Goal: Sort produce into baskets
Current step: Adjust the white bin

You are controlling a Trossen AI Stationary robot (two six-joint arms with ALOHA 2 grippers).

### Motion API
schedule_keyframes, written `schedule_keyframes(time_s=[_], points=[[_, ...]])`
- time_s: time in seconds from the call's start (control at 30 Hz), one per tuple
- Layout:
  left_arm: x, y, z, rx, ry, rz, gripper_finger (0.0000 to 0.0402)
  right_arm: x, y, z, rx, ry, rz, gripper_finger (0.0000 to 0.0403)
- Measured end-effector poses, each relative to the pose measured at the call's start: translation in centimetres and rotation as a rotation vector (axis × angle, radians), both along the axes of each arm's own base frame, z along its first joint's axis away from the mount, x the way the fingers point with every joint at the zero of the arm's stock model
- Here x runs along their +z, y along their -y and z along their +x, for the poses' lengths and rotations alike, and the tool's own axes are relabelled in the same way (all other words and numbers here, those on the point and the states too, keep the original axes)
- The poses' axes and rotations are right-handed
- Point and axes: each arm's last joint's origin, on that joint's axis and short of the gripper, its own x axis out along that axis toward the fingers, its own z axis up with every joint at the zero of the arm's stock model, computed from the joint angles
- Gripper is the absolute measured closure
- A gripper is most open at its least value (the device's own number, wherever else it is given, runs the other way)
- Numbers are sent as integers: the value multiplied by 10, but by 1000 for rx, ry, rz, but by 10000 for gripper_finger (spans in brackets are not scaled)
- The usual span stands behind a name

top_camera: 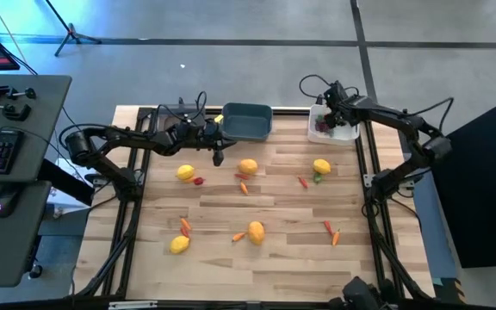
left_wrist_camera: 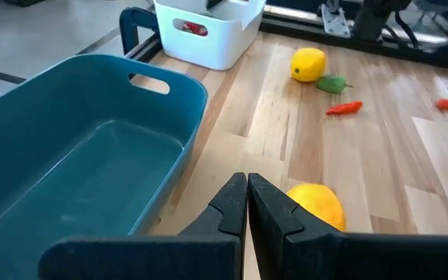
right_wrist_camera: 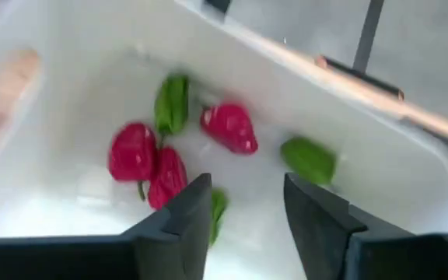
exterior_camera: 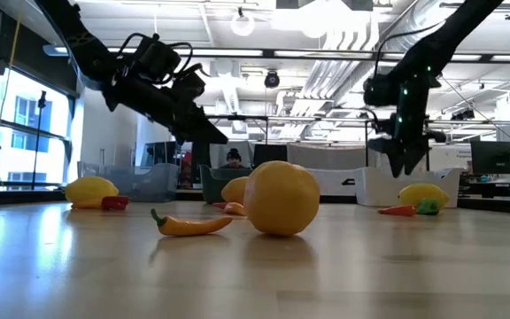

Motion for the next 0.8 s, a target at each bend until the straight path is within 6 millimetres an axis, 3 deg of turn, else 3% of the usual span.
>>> schedule_keyframes(time_s=[0.17,0.43,0.6,0.8], points=[[12,5,-7,-3,-55,-18,401,18,-4,10,97,91,-46,263],[22,17,-15,31,-117,-10,401,11,2,33,176,182,-94,394],[19,21,-15,18,-154,-25,401,-4,9,39,190,212,-61,383],[16,27,-19,-3,-214,-41,401,-10,14,46,208,243,-75,400]])
